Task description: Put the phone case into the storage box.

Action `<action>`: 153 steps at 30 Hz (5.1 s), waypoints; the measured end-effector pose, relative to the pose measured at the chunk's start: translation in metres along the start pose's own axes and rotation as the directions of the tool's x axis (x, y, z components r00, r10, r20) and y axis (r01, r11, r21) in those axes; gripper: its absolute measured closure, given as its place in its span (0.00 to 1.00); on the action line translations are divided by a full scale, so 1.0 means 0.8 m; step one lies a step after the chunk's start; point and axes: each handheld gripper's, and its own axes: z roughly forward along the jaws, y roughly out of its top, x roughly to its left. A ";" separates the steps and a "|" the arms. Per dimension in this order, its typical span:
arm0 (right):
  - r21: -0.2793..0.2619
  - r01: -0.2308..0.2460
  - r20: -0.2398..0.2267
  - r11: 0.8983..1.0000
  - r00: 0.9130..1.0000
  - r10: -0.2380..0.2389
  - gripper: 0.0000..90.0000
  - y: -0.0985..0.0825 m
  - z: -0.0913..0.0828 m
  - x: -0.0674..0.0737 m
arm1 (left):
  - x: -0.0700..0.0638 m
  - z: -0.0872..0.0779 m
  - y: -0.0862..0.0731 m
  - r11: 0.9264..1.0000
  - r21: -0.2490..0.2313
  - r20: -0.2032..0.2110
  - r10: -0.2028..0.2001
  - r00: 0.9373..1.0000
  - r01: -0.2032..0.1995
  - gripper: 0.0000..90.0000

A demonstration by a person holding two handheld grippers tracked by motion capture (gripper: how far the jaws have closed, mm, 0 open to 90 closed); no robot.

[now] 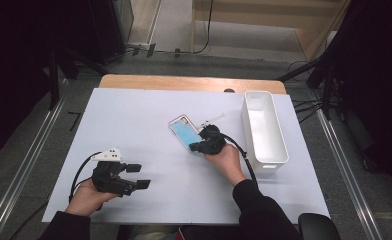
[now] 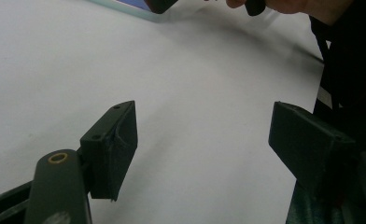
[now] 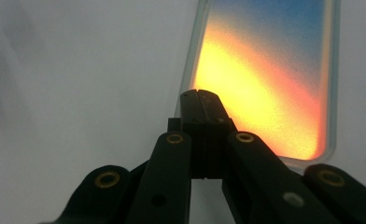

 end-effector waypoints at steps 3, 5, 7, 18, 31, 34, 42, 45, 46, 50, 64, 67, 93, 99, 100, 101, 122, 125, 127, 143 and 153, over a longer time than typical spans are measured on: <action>0.007 -0.002 -0.012 1.000 1.000 0.003 0.98 -0.007 -0.004 0.006 | 0.000 0.000 0.000 1.000 0.002 -0.001 0.002 1.000 -0.002 0.26; 0.009 -0.002 -0.012 1.000 1.000 0.003 0.98 -0.010 -0.005 0.007 | 0.000 0.000 0.000 1.000 0.001 -0.001 0.001 1.000 -0.001 0.26; 0.012 -0.001 -0.016 1.000 1.000 0.001 0.98 -0.015 -0.007 0.011 | 0.000 0.001 0.000 1.000 -0.001 0.000 0.003 1.000 -0.003 0.26; 0.036 0.031 -0.041 0.999 0.999 -0.029 0.98 -0.039 -0.017 0.034 | 0.000 0.000 0.000 1.000 0.002 -0.003 0.001 1.000 -0.001 0.26; 0.010 0.058 -0.022 0.998 0.998 -0.058 0.91 -0.048 -0.034 0.040 | 0.001 -0.001 0.000 1.000 0.001 0.001 0.000 1.000 0.000 0.26; -0.022 0.063 -0.028 0.998 0.998 -0.064 0.83 -0.044 -0.046 0.041 | 0.000 -0.001 0.001 1.000 0.005 0.000 0.005 1.000 -0.005 0.26; -0.073 0.072 -0.067 0.995 0.995 -0.077 0.62 -0.039 -0.073 0.044 | 0.001 -0.001 0.001 1.000 -0.001 0.001 0.011 1.000 -0.011 0.26; -0.087 0.079 -0.086 0.993 0.993 -0.086 0.54 -0.040 -0.086 0.046 | 0.001 -0.001 0.001 1.000 0.000 0.000 0.009 1.000 -0.009 0.26; -0.106 0.096 -0.092 0.990 0.990 -0.106 0.49 -0.042 -0.094 0.047 | 0.001 -0.001 0.001 1.000 0.000 0.000 0.012 1.000 -0.012 0.26; -0.134 0.128 -0.109 0.983 0.984 -0.143 0.41 -0.047 -0.108 0.048 | 0.001 -0.001 0.001 1.000 0.004 0.000 0.011 1.000 -0.011 0.26; -0.182 0.168 -0.118 0.969 0.975 -0.191 0.30 -0.072 -0.141 0.038 | 0.000 -0.001 0.001 1.000 0.007 0.002 0.009 1.000 -0.009 0.26; -0.188 0.178 -0.103 0.966 0.974 -0.200 0.30 -0.082 -0.150 0.033 | 0.000 -0.001 0.001 1.000 0.005 0.005 0.008 1.000 -0.008 0.26; -0.238 0.145 -0.096 0.960 0.981 -0.171 0.29 -0.156 -0.187 0.009 | 0.000 0.000 0.001 1.000 0.004 0.004 0.009 1.000 -0.009 0.26; -0.243 0.159 -0.078 0.957 0.980 -0.183 0.29 -0.169 -0.190 0.005 | 0.000 -0.001 0.001 1.000 0.001 0.001 0.005 1.000 -0.005 0.26; -0.244 0.162 -0.076 0.956 0.980 -0.185 0.29 -0.172 -0.191 0.004 | 0.000 -0.001 0.001 1.000 -0.001 0.000 0.005 1.000 -0.005 0.26; -0.246 0.158 -0.074 0.956 0.981 -0.181 0.29 -0.174 -0.192 0.003 | 0.000 -0.001 0.001 1.000 -0.003 0.000 0.009 1.000 -0.009 0.26; -0.276 0.110 -0.079 0.955 0.988 -0.136 0.23 -0.158 -0.187 0.016 | 0.001 -0.003 0.003 1.000 -0.027 -0.005 -0.007 1.000 0.007 0.26; -0.257 0.102 -0.093 0.961 0.987 -0.130 0.23 -0.153 -0.185 0.018 | 0.002 -0.004 0.003 1.000 -0.027 -0.007 -0.011 1.000 0.011 0.26; -0.246 0.083 -0.106 0.966 0.988 -0.112 0.23 -0.148 -0.183 0.021 | 0.002 -0.004 0.004 1.000 -0.027 -0.007 -0.014 1.000 0.014 0.26; -0.235 0.068 -0.064 0.970 0.994 -0.086 0.21 -0.113 -0.164 0.031 | 0.000 -0.002 0.004 1.000 -0.017 -0.006 -0.003 1.000 0.003 0.27; -0.194 0.080 -0.067 0.978 0.993 -0.095 0.18 -0.100 -0.145 0.037 | 0.000 -0.003 0.004 1.000 -0.015 -0.006 -0.005 1.000 0.005 0.26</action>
